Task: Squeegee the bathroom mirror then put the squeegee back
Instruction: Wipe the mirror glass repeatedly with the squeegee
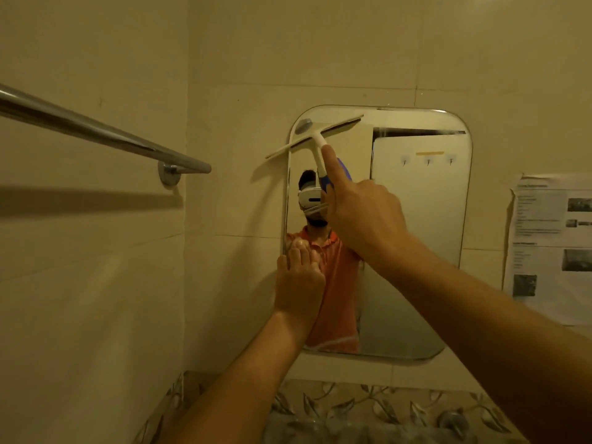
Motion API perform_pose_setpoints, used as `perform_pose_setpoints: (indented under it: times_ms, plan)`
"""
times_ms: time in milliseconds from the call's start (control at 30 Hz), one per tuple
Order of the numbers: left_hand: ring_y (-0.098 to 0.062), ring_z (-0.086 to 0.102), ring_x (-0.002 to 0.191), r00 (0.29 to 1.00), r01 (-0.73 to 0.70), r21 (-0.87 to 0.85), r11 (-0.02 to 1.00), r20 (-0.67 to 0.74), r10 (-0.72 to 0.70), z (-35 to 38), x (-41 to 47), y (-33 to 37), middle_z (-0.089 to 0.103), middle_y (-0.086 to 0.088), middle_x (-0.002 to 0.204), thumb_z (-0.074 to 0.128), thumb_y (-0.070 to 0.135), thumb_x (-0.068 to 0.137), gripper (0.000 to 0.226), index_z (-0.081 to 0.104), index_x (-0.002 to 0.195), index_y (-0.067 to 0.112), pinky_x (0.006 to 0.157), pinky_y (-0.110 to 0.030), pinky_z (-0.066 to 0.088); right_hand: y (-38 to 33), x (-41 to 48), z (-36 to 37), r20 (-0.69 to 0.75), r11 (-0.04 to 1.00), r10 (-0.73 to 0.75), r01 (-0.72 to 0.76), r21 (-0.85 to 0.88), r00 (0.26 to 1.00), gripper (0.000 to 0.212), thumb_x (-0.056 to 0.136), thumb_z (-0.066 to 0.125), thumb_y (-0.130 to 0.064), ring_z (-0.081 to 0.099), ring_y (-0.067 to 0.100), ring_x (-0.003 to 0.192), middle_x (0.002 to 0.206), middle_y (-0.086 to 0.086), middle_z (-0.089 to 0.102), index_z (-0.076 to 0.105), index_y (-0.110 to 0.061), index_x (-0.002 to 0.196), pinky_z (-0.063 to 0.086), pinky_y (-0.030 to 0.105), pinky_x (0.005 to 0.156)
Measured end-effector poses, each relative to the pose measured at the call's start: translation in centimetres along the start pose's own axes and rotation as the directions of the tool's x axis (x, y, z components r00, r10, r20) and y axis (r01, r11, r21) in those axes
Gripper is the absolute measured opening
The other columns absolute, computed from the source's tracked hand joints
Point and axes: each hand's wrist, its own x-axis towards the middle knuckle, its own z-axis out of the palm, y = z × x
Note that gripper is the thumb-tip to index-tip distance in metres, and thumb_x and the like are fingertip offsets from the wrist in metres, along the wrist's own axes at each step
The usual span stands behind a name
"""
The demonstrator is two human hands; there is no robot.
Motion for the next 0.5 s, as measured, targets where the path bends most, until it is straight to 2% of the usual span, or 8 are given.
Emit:
perform_pose_setpoints:
  times_ms: [67, 133, 200, 233, 333, 400, 500]
  plan:
    - [-0.032, 0.061, 0.11, 1.0, -0.002, 0.005, 1.0, -0.003, 0.002, 0.2, -0.1, 0.0, 0.066, -0.017, 0.12, 0.09, 0.039, 0.064, 0.06, 0.073, 0.113, 0.01, 0.079, -0.039, 0.052, -0.1, -0.3, 1.2, 0.023, 1.0, 0.009, -0.008, -0.017, 1.0, 0.082, 0.107, 0.045, -0.027, 0.045, 0.01, 0.049, 0.068, 0.001, 0.041, -0.019, -0.035, 0.157, 0.029, 0.022, 0.04]
    - [-0.032, 0.06, 0.113, 1.0, -0.014, 0.039, 0.999, -0.016, 0.015, 0.7, -0.5, -0.2, 0.066, -0.017, 0.121, 0.089, 0.04, 0.067, 0.06, 0.073, 0.116, 0.01, 0.079, -0.039, 0.052, 0.3, -1.5, 2.7, 0.045, 1.0, 0.029, -0.028, -0.008, 0.999, 0.089, 0.106, 0.047, -0.025, 0.049, 0.012, 0.048, 0.068, 0.004, 0.046, -0.027, -0.039, 0.153, 0.042, 0.024, 0.04]
    - [-0.034, 0.055, 0.122, 0.999, -0.028, 0.074, 0.997, -0.015, 0.029, 0.8, -1.1, -0.3, 0.061, -0.019, 0.131, 0.083, 0.04, 0.075, 0.062, 0.068, 0.126, 0.008, 0.083, -0.041, 0.053, 0.6, -3.3, 3.9, 0.076, 0.999, 0.043, -0.041, -0.026, 0.996, 0.094, 0.105, 0.047, -0.02, 0.055, 0.02, 0.048, 0.069, 0.008, 0.05, -0.034, -0.042, 0.149, 0.056, 0.035, 0.047]
    - [-0.035, 0.052, 0.127, 0.999, -0.038, 0.079, 0.996, -0.011, 0.039, 0.7, -1.4, -0.2, 0.058, -0.02, 0.136, 0.079, 0.038, 0.08, 0.062, 0.064, 0.132, 0.007, 0.086, -0.041, 0.053, 0.7, -4.3, 4.3, 0.104, 0.998, 0.044, -0.04, -0.04, 0.994, 0.095, 0.104, 0.046, -0.018, 0.055, 0.021, 0.049, 0.071, 0.008, 0.05, -0.036, -0.041, 0.148, 0.057, 0.037, 0.049]
    - [-0.035, 0.048, 0.133, 0.999, -0.039, 0.056, 0.998, -0.013, 0.04, 0.5, -1.7, 0.2, 0.051, -0.021, 0.144, 0.071, 0.029, 0.089, 0.058, 0.055, 0.14, 0.007, 0.092, -0.041, 0.051, 0.6, -7.8, 4.5, 0.183, 0.998, 0.054, -0.048, -0.037, 0.982, 0.086, 0.107, 0.039, -0.018, 0.05, 0.012, 0.051, 0.082, 0.004, 0.051, -0.031, -0.034, 0.152, 0.046, 0.025, 0.045]
    - [-0.034, 0.052, 0.127, 0.999, -0.047, 0.037, 0.998, 0.002, 0.047, 0.4, -1.6, 0.3, 0.055, -0.021, 0.139, 0.073, 0.025, 0.087, 0.054, 0.058, 0.136, 0.008, 0.091, -0.041, 0.05, 0.5, -9.9, 4.3, 0.244, 0.998, 0.069, -0.065, -0.024, 0.967, 0.082, 0.107, 0.036, -0.016, 0.043, 0.008, 0.05, 0.087, 0.004, 0.05, -0.03, -0.032, 0.153, 0.042, 0.023, 0.044]
    - [-0.032, 0.057, 0.117, 0.998, -0.06, 0.027, 0.998, 0.035, 0.059, 0.4, -1.6, 0.2, 0.059, -0.019, 0.131, 0.076, 0.027, 0.083, 0.056, 0.06, 0.134, 0.01, 0.09, -0.041, 0.048, 0.6, -12.0, 4.2, 0.323, 0.994, 0.105, -0.087, -0.069, 0.941, 0.087, 0.106, 0.039, -0.019, 0.036, 0.005, 0.049, 0.082, 0.001, 0.047, -0.035, -0.031, 0.151, 0.029, 0.02, 0.042]
